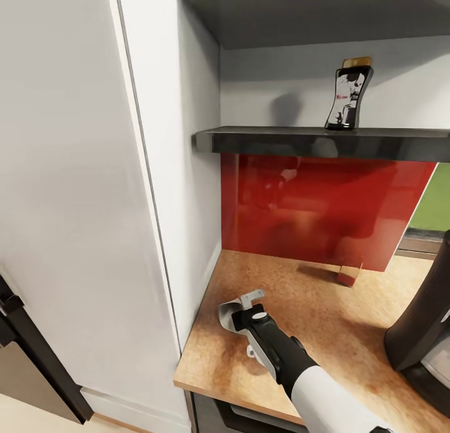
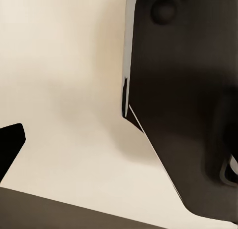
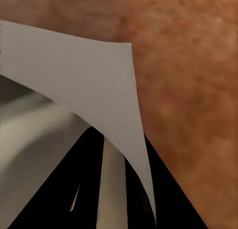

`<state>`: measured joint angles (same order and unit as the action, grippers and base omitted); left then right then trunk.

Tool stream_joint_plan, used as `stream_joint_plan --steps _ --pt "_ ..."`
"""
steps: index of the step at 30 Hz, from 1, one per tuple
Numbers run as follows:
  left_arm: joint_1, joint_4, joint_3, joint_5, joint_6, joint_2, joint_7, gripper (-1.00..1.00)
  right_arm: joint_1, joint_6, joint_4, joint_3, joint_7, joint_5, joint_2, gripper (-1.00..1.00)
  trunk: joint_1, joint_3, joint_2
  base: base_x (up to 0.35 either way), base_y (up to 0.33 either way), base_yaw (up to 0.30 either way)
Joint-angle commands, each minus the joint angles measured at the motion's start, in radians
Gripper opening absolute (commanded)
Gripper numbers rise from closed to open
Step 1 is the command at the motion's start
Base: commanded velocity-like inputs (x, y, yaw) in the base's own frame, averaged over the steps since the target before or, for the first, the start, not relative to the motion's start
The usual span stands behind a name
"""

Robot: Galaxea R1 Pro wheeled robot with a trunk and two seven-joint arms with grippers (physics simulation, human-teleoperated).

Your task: Set up a coffee station on the kitchen countertop: keep the coffee maker on the countertop, move the bottle of coffee from the kitchen shelf to the counter next to the coffee maker, place a paper coffee filter on top of the coffee maker, put the saucer next to the coffee maker with the coffee cup on the saucer, and place the electric kettle next to the coffee maker.

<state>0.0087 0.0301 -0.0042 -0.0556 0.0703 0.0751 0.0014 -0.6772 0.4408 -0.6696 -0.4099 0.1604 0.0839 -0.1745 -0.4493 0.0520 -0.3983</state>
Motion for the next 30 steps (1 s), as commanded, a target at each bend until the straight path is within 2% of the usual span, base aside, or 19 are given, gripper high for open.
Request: stream_joint_plan --steps 1,15,22,30 --pt "0.001 0.002 -0.001 -0.006 0.001 0.0 0.0 1.0 0.0 0.003 0.001 -0.004 0.008 0.022 0.0 -1.0 -0.001 0.002 -0.002 0.0 0.0 0.0" --pt "0.001 0.001 -0.001 -0.006 0.003 0.0 0.0 1.0 -0.001 0.004 -0.018 -0.005 0.008 0.022 0.0 -1.0 -0.001 0.002 -0.002 0.0 0.0 0.0" --pt "0.001 0.001 0.0 -0.006 0.004 0.001 0.0 1.0 -0.001 0.005 -0.082 -0.002 0.009 0.022 0.0 -1.0 -0.001 0.002 -0.002 0.0 0.0 0.0" --pt "0.001 0.002 0.0 -0.005 0.004 0.002 -0.001 1.0 -0.001 0.01 -0.217 0.004 0.011 0.019 0.0 -1.0 -0.001 0.002 -0.002 0.0 0.0 0.0"
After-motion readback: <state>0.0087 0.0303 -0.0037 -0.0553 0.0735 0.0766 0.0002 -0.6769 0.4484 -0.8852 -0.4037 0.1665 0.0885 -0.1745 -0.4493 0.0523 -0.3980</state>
